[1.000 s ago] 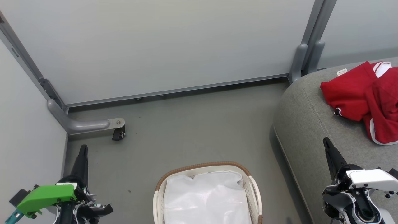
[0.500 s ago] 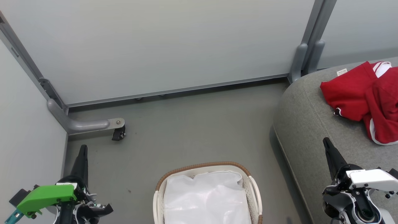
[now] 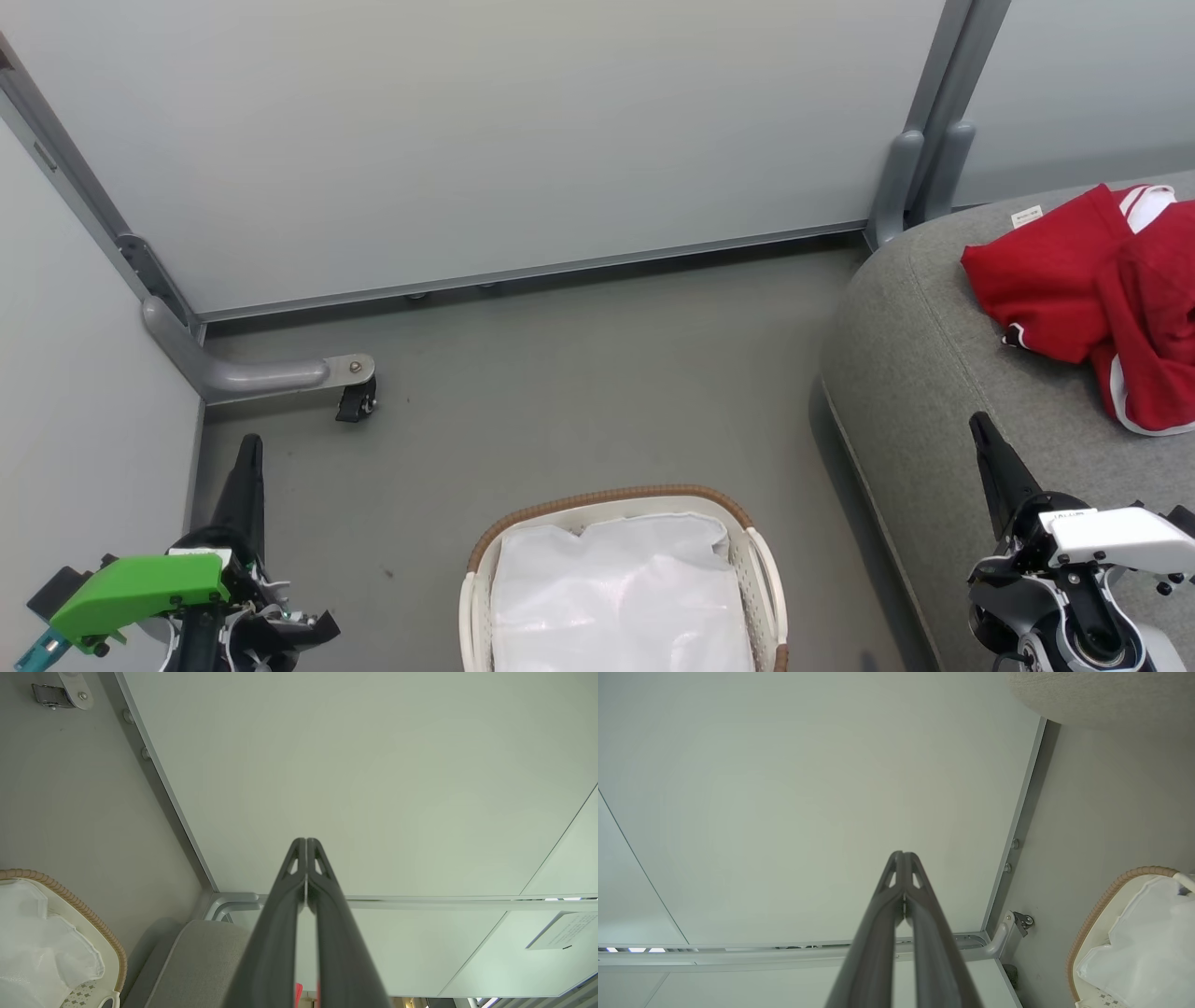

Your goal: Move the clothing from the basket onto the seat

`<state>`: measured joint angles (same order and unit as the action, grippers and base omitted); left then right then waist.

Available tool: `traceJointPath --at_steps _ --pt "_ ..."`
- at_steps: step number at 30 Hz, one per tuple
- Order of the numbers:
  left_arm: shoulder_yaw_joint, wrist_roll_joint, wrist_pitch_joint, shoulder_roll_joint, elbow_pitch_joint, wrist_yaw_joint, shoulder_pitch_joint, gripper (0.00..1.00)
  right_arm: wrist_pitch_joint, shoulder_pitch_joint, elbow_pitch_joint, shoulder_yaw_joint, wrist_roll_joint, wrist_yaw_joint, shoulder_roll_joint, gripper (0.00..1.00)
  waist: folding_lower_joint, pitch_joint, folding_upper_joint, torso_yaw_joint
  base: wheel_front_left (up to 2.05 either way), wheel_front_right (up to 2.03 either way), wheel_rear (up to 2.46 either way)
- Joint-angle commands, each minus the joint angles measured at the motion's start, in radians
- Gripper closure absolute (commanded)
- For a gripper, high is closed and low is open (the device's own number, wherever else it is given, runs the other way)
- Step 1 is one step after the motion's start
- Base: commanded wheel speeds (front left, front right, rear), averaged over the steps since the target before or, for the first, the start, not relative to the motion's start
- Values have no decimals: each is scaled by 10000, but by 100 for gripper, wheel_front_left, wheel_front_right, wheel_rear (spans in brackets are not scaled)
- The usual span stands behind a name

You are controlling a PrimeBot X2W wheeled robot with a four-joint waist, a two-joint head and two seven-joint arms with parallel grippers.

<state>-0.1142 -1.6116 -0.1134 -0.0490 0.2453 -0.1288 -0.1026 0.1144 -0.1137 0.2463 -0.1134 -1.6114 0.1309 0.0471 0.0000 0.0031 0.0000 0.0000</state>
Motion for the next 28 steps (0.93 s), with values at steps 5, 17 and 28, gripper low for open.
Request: traceJointPath --at_steps 5,17,28 --pt "-30 -24 -46 -38 -18 -52 -109 100 31 107 -39 -19 -33 -5 60 100 0 0 0 0 0 0 0" --pt "-32 -21 -48 -35 -18 -52 -109 100 31 106 -39 -19 -31 -3 60 100 0 0 0 0 0 0 0" --pt "-33 -19 -49 -34 -19 -52 -110 100 31 107 -40 -18 -32 -3 60 100 0 0 0 0 0 0 0"
